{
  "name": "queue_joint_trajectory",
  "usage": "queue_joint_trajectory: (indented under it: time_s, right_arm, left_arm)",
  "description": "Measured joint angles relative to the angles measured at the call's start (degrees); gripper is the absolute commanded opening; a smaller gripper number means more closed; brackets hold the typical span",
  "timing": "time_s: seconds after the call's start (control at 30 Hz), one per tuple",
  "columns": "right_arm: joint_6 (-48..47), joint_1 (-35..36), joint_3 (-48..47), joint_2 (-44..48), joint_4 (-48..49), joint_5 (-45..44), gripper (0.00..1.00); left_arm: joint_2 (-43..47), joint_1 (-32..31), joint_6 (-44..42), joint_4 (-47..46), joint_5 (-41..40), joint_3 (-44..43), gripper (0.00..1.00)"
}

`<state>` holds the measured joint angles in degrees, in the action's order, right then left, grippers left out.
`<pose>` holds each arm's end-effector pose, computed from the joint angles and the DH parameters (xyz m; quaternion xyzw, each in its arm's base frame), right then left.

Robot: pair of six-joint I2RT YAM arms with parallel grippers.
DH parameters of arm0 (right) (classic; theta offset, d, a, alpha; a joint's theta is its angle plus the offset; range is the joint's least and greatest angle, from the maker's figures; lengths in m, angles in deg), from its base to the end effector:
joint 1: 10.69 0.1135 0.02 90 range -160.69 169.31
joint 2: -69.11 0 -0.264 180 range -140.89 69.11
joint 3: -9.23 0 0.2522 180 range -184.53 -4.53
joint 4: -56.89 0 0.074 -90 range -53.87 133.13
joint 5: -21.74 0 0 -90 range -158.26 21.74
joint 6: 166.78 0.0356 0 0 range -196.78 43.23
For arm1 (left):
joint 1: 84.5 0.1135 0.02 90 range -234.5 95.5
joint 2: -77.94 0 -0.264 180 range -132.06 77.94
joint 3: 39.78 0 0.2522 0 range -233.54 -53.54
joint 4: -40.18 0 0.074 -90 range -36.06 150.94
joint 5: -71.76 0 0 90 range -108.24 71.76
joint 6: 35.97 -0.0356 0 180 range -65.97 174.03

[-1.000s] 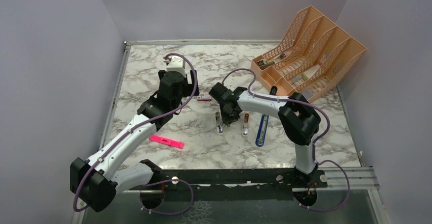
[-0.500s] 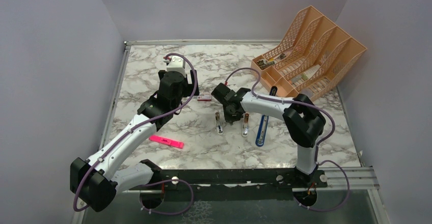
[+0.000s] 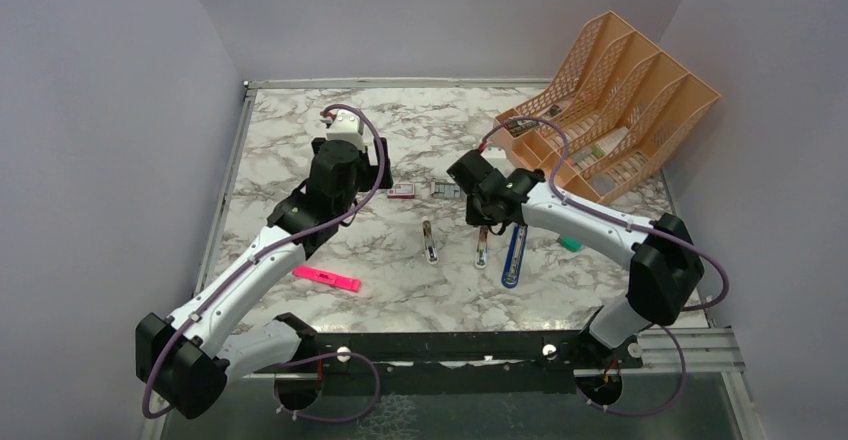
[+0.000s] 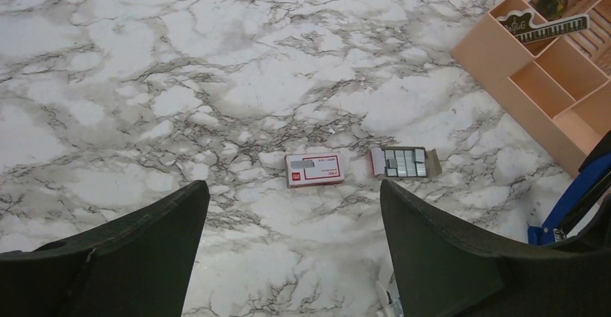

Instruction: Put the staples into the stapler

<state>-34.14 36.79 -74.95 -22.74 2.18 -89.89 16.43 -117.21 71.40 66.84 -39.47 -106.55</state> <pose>0.2314 0.2330 0.2488 0.0045 0.9549 0.0373 0.2946 0.2131 -0.1215 0.3295 0.0055 0.8186 -0.0966 0.5662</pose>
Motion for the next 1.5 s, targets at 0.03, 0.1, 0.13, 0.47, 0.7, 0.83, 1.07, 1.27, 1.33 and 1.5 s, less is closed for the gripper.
queue_joint_trajectory:
  time_s: [0.03, 0.1, 0.13, 0.47, 0.7, 0.83, 1.07, 1.27, 1.33, 1.5]
  right_arm:
    - [0.6, -0.6, 0.8, 1.0, -0.4, -0.4, 0.19]
    - [2.0, -1.9, 2.8, 3.2, -1.3, -1.3, 0.19]
    - [2.8, -2.6, 3.9, 4.3, -2.0, -1.7, 0.19]
    - [10.4, -8.3, 12.6, 12.5, -5.7, -4.1, 0.20]
    - [13.9, -8.9, 18.2, 12.7, -4.1, -4.2, 0.20]
    - [15.0, -8.9, 20.4, 12.7, -3.7, -4.2, 0.20]
    - [15.8, -8.9, 21.5, 12.8, -2.6, -4.2, 0.20]
    - [15.8, -8.9, 21.5, 13.9, -1.4, -4.2, 0.20]
    - [15.8, -8.9, 21.5, 14.1, -1.0, -4.2, 0.20]
    - [15.8, -8.9, 21.5, 13.3, -0.6, -4.2, 0.20]
  left_arm:
    - [0.2, 0.0, 0.0, 0.0, 0.4, 0.0, 0.89]
    - [0.8, 0.0, 0.0, 0.0, 1.0, 0.0, 0.89]
    - [1.0, 0.0, 0.0, 0.0, 1.2, 0.0, 0.89]
    - [3.8, 0.0, -0.7, 0.1, 3.1, 0.0, 0.89]
    - [4.1, 0.0, -0.7, 0.1, 4.3, 0.0, 0.89]
    - [4.1, 0.0, -0.7, 0.1, 4.6, 0.0, 0.89]
    - [4.1, 0.0, -0.7, 0.1, 5.2, 0.0, 0.89]
    - [4.1, 0.0, -0.7, 0.1, 5.2, 0.0, 0.89]
    - [4.1, 0.0, -0.7, 0.1, 5.2, 0.0, 0.89]
    - [4.1, 0.0, -0.7, 0.1, 5.2, 0.0, 0.89]
